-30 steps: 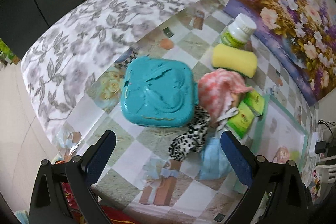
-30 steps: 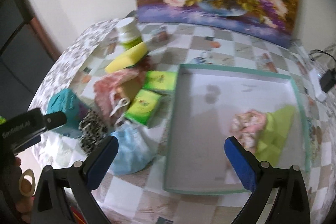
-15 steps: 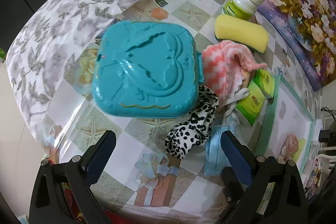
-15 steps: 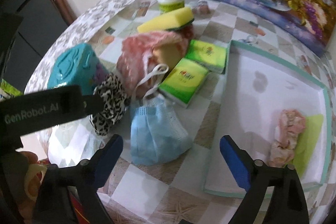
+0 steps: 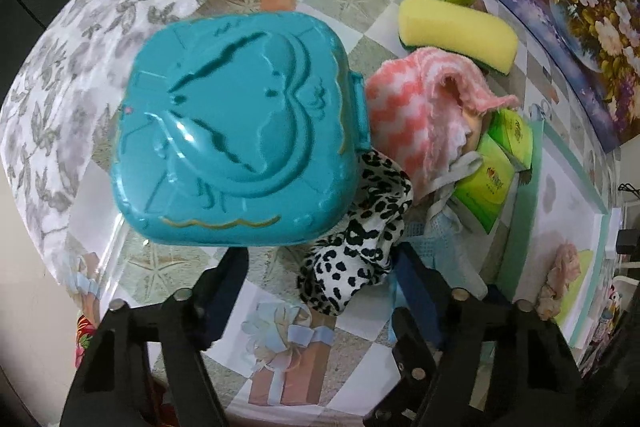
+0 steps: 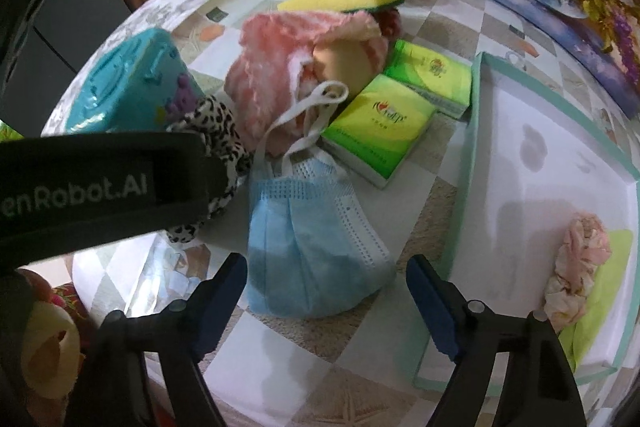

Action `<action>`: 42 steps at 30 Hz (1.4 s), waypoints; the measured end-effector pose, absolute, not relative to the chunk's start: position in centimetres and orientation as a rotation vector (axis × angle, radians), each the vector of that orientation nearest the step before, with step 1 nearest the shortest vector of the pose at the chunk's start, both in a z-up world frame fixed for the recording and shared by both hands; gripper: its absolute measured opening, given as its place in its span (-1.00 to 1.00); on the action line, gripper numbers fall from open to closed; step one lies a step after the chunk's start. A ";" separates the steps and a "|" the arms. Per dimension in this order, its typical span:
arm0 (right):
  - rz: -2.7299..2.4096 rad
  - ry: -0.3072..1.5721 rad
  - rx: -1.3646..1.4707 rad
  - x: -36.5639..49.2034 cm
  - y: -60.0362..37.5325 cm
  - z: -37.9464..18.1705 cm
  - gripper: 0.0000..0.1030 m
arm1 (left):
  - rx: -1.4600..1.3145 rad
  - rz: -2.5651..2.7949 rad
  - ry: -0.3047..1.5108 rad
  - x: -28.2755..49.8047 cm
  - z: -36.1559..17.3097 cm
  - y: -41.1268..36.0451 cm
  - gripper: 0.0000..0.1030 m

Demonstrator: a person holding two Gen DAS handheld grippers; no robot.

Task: Organize soft objects
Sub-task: 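Reach the right tool to the blue mask while the left tool approaches the leopard scrunchie, then grasp the blue mask with the right tool while the left tool grasps the leopard scrunchie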

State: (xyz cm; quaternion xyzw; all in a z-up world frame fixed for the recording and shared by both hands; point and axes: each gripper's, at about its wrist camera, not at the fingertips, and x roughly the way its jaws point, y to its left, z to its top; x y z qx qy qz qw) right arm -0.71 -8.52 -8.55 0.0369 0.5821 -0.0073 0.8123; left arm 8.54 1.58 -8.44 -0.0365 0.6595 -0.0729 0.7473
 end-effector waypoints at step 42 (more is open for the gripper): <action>0.017 1.236 0.180 -0.9 -11.4 -7.1 -0.47 | -0.166 -0.190 1.487 8.3 -8.8 0.5 -0.36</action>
